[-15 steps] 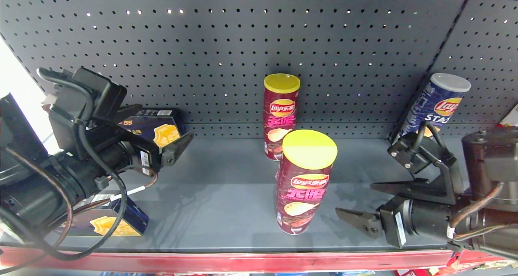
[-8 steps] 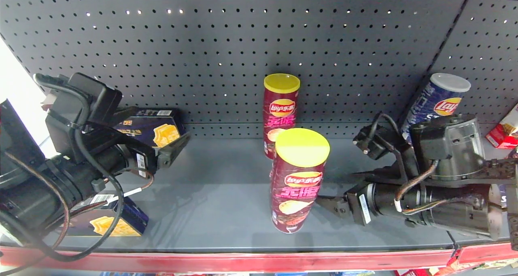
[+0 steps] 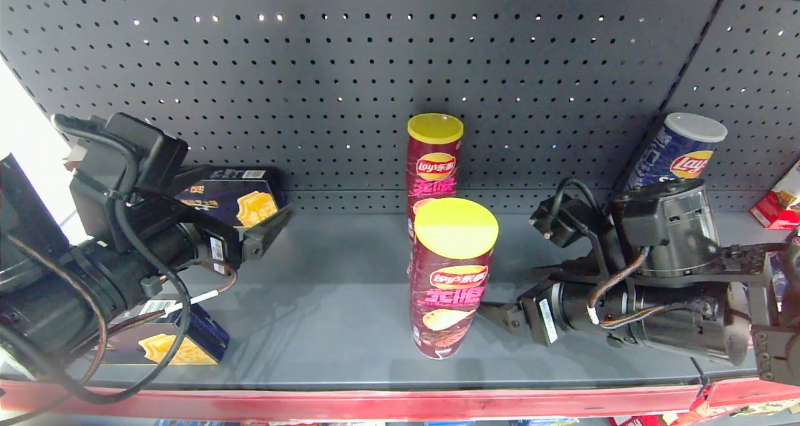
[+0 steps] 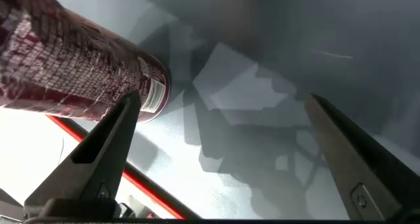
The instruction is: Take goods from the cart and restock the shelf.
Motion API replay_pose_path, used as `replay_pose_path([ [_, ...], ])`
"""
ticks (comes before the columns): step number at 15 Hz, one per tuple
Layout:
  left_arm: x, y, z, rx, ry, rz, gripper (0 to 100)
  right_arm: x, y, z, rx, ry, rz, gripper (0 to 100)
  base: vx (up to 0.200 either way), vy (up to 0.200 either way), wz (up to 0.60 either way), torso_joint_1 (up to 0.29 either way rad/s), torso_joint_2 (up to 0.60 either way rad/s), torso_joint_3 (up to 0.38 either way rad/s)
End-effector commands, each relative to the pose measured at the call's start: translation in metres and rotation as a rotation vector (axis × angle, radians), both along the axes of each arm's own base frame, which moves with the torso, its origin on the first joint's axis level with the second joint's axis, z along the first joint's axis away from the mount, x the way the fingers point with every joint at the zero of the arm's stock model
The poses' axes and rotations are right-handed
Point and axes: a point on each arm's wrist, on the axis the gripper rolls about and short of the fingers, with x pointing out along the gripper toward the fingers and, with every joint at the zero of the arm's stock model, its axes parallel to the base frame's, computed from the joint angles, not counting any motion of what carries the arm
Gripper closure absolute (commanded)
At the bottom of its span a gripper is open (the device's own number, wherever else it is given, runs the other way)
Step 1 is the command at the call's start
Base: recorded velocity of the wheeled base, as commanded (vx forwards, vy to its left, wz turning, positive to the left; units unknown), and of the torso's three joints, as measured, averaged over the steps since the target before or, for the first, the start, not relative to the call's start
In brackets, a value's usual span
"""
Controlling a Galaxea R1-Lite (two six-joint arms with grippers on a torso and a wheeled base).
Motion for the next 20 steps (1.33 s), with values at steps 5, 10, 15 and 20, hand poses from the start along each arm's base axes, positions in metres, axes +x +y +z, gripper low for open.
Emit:
replay_pose_path([
  [5, -0.015, 0.006, 0.012, -0.018, -0.051, -0.001, 0, -0.016, -0.018, 0.040, 0.121, -0.140, -0.011, 0, 0.000, 0.000, 0.00, 0.000, 0.00, 0.000],
  [10, -0.073, 0.026, 0.050, -0.082, -0.258, -0.064, 0, -0.093, -0.082, 0.104, 0.270, -0.511, -0.023, 0, 0.000, 0.000, 0.00, 0.000, 0.00, 0.000],
  [15, -0.182, 0.064, 0.002, -0.087, -0.258, -0.090, 0, -0.189, -0.166, 0.083, 0.353, -0.648, -0.079, 0, 0.000, 0.000, 0.00, 0.000, 0.00, 0.000],
  [20, -0.258, 0.094, -0.063, -0.054, -0.159, -0.068, 0, -0.233, -0.203, 0.016, 0.267, -0.553, -0.075, 0, 0.000, 0.000, 0.00, 0.000, 0.00, 0.000],
])
